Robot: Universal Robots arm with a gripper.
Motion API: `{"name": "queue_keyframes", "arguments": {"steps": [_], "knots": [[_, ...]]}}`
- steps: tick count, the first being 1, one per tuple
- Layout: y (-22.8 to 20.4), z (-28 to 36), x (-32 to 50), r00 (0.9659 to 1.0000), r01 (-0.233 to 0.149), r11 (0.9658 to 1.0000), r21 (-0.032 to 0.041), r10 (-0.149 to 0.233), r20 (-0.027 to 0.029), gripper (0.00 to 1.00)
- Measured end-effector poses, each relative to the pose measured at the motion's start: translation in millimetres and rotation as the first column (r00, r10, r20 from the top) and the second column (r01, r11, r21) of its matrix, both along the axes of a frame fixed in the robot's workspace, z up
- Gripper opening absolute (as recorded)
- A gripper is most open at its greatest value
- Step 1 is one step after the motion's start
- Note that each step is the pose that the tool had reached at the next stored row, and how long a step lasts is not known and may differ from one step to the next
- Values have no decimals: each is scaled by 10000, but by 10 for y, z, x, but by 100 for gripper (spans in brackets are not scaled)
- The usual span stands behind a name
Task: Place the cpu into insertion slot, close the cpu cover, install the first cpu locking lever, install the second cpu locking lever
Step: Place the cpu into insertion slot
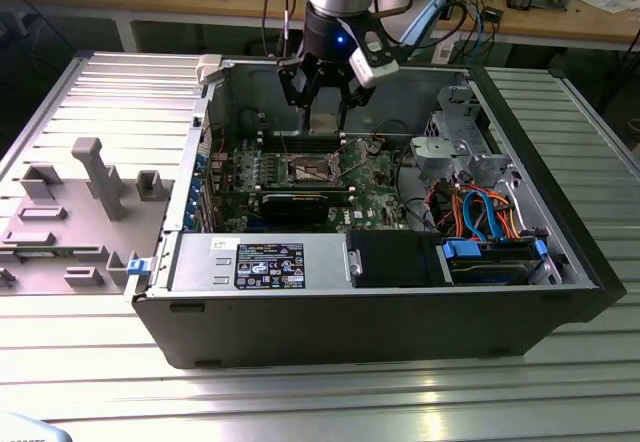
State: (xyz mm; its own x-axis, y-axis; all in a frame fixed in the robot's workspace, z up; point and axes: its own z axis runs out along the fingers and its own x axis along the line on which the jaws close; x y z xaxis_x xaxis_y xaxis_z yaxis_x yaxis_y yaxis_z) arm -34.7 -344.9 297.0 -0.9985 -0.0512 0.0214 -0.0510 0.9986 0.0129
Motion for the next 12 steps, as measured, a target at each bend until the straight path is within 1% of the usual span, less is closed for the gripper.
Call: {"name": "queue_keyframes", "arguments": {"steps": [3,5,12], "knots": [[0,-24,-4,10000,-3,10000,7,3,0,54],[0,-58,-5,10000,-1,10000,7,1,0,54],[0,-104,-4,10000,-1,10000,6,1,-1,54]]}}
